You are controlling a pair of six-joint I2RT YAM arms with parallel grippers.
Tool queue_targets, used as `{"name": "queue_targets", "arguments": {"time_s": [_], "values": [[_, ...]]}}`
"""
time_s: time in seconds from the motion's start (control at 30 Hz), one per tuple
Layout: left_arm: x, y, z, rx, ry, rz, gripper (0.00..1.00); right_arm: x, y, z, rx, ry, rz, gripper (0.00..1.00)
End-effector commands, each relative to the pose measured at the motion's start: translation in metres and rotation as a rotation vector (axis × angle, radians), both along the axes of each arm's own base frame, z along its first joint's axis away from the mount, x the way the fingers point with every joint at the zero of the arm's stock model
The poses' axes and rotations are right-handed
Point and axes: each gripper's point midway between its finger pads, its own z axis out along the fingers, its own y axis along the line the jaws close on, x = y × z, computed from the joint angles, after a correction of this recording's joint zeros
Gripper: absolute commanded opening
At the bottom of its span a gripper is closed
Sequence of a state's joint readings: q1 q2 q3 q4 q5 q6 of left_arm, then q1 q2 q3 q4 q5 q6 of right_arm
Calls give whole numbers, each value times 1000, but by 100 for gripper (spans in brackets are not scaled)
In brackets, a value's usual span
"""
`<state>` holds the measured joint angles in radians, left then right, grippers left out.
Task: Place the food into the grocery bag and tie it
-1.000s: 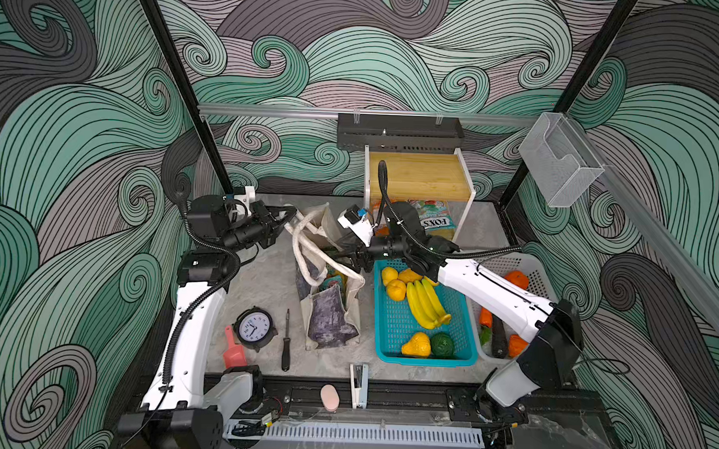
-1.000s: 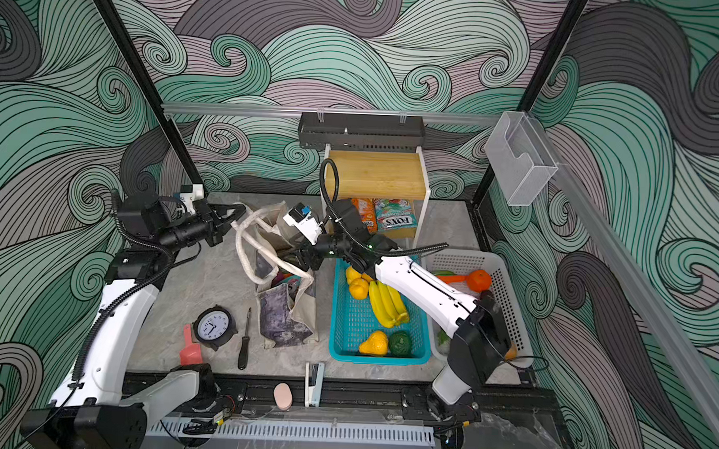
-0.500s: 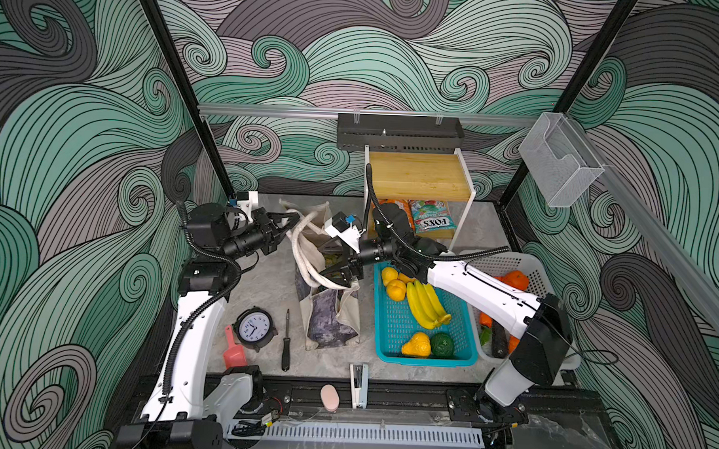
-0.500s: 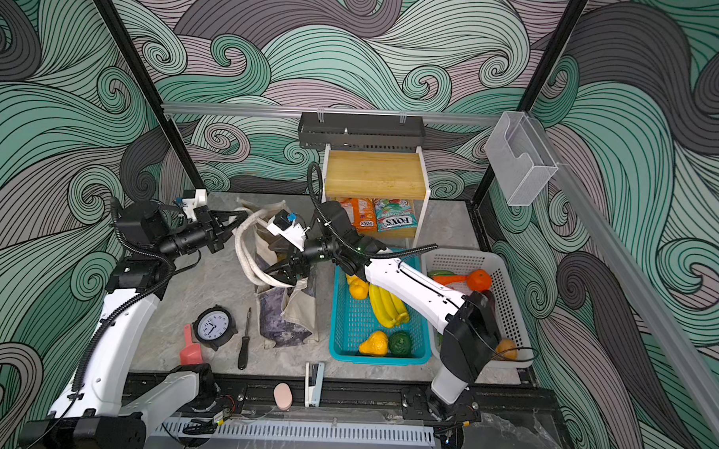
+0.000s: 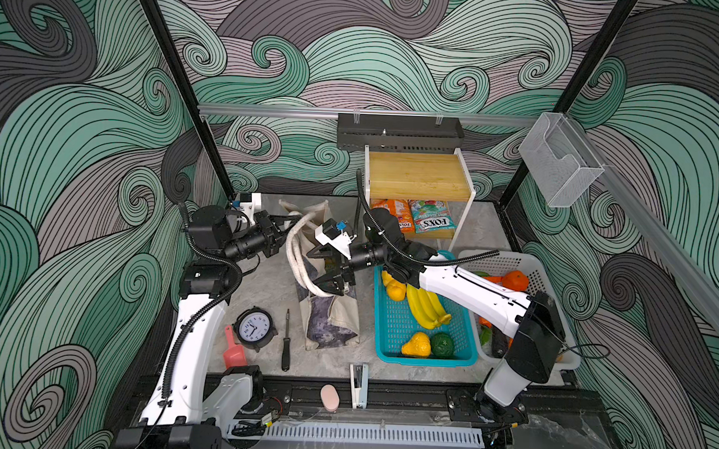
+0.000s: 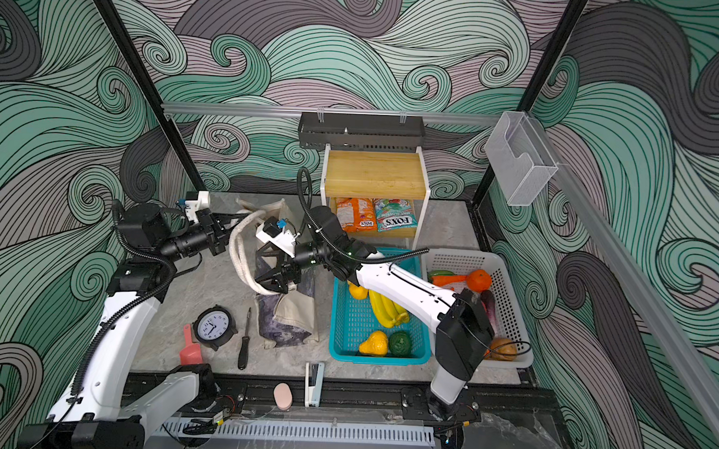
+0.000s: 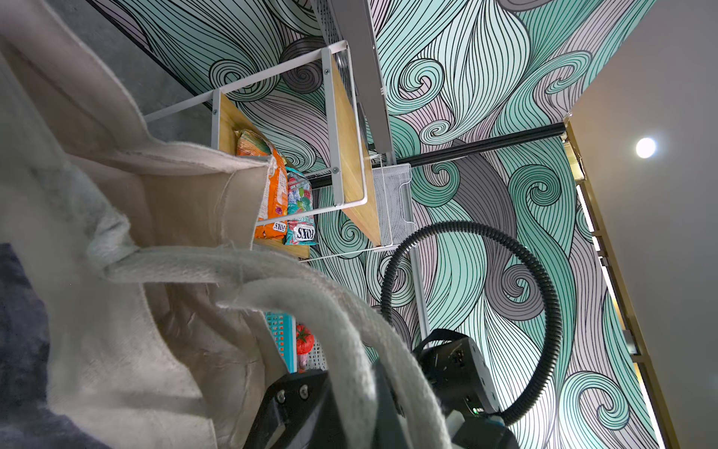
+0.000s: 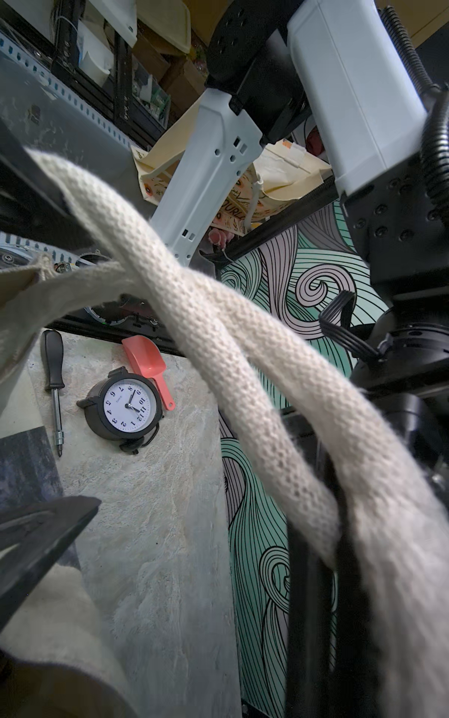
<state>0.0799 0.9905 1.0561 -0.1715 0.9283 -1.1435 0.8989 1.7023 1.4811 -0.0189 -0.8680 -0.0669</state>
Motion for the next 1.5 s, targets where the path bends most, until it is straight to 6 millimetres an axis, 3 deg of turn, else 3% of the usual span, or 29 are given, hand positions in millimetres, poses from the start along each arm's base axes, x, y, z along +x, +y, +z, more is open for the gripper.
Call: {"name": "queue_targets", "arguments": {"time_s": [0.0,0.13,0.33,0.4,0.47,0.5,0.63,0.8,1.0,1.33,1.47], "values": [[-2,-2,11,18,-51,-10,0,-27,13,13,28,-45,78,98],[-5,-2,10,27,-49,-5,0,-16,25,8,37,-70,15,87],[-6,-1,6,35,-45,7,0,-13,33,21,119,-85,6,60],[-5,-1,6,38,-45,7,0,-13,34,25,135,-91,5,44],[-5,0,4,45,-45,13,0,-13,33,26,141,-90,2,17],[-4,1,3,49,-42,16,0,-11,32,25,137,-90,-17,13],[-2,7,-5,93,-39,52,0,15,16,14,63,-111,-231,7],[0,21,-5,182,-81,129,0,43,-23,-10,-159,-156,-478,4],[6,42,-12,286,-67,227,0,64,-62,-7,-243,-202,-691,0],[1,92,-24,509,-57,435,0,108,-129,0,-184,-67,-1090,0],[-1,97,-32,539,-38,435,0,118,-153,-7,-164,-4,-1168,0]]}}
